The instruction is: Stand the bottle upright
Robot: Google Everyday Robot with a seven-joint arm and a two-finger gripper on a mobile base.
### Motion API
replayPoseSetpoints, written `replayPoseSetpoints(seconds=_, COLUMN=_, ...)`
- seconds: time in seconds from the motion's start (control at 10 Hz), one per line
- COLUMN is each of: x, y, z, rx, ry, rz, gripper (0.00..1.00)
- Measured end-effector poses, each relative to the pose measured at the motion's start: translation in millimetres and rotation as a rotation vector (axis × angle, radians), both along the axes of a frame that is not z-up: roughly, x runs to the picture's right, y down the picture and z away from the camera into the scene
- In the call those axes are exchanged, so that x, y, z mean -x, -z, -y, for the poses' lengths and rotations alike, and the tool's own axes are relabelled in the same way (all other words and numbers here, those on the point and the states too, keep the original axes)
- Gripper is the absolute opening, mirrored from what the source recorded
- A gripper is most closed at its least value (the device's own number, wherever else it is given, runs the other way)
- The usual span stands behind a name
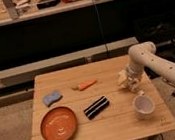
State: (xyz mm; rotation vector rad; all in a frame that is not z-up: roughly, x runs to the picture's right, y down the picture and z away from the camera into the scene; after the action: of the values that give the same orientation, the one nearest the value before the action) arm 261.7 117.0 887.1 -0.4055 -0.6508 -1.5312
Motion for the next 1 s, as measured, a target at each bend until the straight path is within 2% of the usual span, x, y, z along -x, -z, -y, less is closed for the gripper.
replayPoseSetpoints(seconds=0.3, x=-2.2, y=-2.9, z=-7.8, rx=0.019, ry=-0.002, rz=0.011, gripper=0.8)
replayPoseSetpoints(seconds=0.5, x=-1.8, y=-1.5, z=-9.3, rx=0.018, ry=-0.001, rz=0.014, gripper=0.79)
replayPoseSetpoints(seconds=1.0, x=3.3, y=1.4, z=-7.8, rx=0.01, ry=0.015, rz=0.011, gripper=0.47)
